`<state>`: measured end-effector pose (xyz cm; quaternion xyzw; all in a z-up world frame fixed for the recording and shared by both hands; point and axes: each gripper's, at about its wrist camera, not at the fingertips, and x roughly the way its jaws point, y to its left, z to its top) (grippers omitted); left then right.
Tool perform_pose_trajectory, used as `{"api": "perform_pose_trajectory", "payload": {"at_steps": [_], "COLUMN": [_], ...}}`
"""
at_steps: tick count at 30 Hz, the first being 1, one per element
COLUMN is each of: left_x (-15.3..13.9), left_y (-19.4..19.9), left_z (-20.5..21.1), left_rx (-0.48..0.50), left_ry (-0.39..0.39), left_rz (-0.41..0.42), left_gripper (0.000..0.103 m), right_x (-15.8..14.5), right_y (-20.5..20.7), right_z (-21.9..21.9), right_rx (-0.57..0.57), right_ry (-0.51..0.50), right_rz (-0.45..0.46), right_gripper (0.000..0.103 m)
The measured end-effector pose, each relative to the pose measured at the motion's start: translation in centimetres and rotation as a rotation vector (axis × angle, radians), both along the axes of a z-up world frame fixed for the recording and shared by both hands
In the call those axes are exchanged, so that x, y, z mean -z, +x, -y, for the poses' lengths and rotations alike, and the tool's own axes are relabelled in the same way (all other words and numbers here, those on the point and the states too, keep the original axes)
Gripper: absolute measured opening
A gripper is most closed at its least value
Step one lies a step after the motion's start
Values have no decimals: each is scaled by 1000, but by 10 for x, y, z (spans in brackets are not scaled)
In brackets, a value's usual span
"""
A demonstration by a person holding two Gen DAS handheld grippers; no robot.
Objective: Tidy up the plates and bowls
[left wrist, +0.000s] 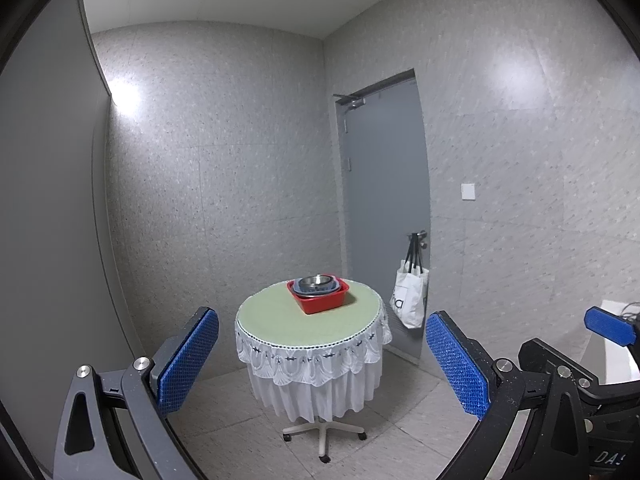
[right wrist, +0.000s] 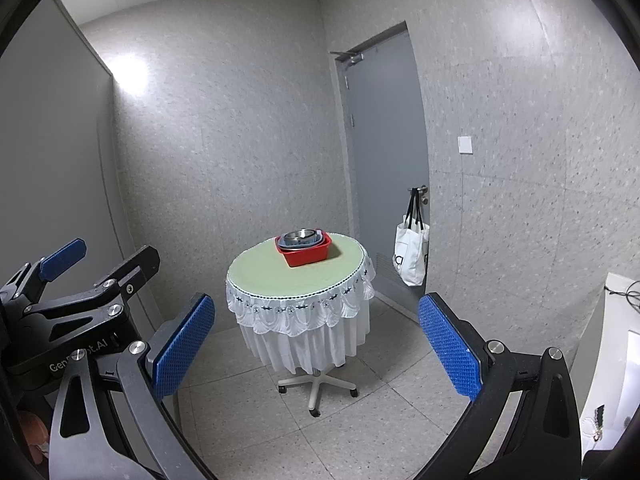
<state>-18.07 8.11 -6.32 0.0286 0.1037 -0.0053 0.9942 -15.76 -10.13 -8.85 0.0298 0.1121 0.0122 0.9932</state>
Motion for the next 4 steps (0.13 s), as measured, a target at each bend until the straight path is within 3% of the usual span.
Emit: {"api": "perform_pose_trajectory", "payload": {"at_steps": [4], "left_x": [3], "left_y": [35], "left_z": [14], "left_rx": [0], "left_ry": [4], "left_rz": [-6], "left_gripper": [103], "right_x": [2], "right_y": [22], "right_z": [11], "right_rx": [5], "right_ry": [7], "right_rz": [-4], "right_gripper": [103]}}
